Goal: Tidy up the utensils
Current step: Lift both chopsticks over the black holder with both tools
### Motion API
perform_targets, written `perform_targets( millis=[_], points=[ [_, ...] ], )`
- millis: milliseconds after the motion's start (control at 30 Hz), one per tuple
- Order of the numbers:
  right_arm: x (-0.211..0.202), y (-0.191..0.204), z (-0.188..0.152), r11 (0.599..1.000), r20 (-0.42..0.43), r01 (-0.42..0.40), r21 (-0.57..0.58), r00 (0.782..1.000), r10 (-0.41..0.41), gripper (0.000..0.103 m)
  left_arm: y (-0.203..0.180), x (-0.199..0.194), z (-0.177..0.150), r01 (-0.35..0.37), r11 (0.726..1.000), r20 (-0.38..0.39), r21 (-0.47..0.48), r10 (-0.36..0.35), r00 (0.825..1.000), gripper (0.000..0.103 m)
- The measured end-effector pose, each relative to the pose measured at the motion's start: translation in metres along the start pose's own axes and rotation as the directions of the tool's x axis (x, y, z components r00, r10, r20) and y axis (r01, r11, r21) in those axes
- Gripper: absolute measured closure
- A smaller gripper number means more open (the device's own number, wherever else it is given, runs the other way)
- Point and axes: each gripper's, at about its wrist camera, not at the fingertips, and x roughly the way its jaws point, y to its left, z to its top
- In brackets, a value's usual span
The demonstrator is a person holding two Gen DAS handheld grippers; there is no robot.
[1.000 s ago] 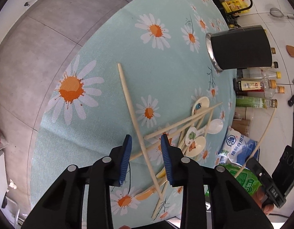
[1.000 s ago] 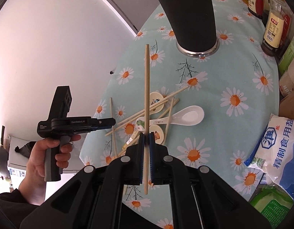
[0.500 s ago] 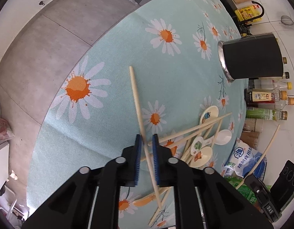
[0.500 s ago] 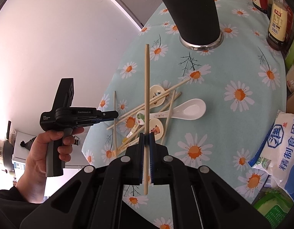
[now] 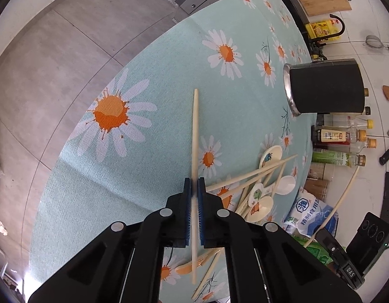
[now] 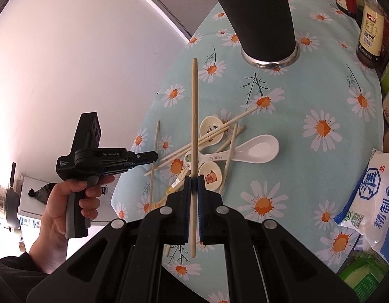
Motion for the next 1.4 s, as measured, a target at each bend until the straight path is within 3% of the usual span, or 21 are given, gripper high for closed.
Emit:
perform_targets(
  millis=[233, 433, 533, 633, 800, 1033, 1167, 1300, 1400],
  points=[
    [0.005, 0.008, 0.000, 0.999, 0.031, 0.031, 0.027, 0.999, -0.032, 0.097, -0.019, -0.013, 0.005, 0.073, 0.994, -0.005, 0.085, -0.073, 0.997, 0.099],
    [0.010, 0.008, 0.005, 0.994, 0.085, 0.053, 0.094, 0.995, -0.061, 0.097, -0.060, -0.036, 0.015, 0.166, 0.951, 0.037, 0.262, -0.182, 0.983, 0.099],
    [0.010, 0.011, 0.008, 0.992, 0.126, 0.070, 0.105, 0.989, -0.083, 0.097, -0.081, -0.048, 0.018, 0.167, 0.910, 0.076, 0.379, -0.211, 0.975, 0.099],
    [0.008, 0.017, 0.014, 0.991, 0.181, 0.084, 0.105, 0.978, -0.102, 0.097, -0.105, -0.061, 0.018, 0.150, 0.851, 0.131, 0.503, -0.247, 0.960, 0.099],
    [-0.006, 0.026, 0.026, 0.992, 0.271, 0.088, 0.090, 0.957, -0.109, 0.097, -0.144, -0.082, 0.017, 0.135, 0.752, 0.203, 0.645, -0.339, 0.919, 0.099],
    [-0.033, 0.033, 0.056, 0.994, 0.458, 0.106, 0.033, 0.882, -0.109, 0.097, -0.193, -0.105, 0.011, 0.023, 0.608, 0.317, 0.793, -0.446, 0.837, 0.099],
    [-0.052, 0.031, 0.075, 0.994, 0.563, 0.108, 0.005, 0.822, -0.092, 0.097, -0.215, -0.110, 0.011, -0.035, 0.528, 0.365, 0.849, -0.537, 0.760, 0.099],
    [-0.068, 0.027, 0.096, 0.989, 0.655, 0.147, -0.005, 0.748, -0.108, 0.097, -0.234, -0.105, 0.025, -0.024, 0.495, 0.358, 0.869, -0.595, 0.720, 0.099],
    [-0.083, 0.019, 0.109, 0.989, 0.709, 0.148, 0.012, 0.696, -0.113, 0.097, -0.247, -0.100, 0.038, -0.015, 0.485, 0.352, 0.874, -0.613, 0.707, 0.099]
  ],
)
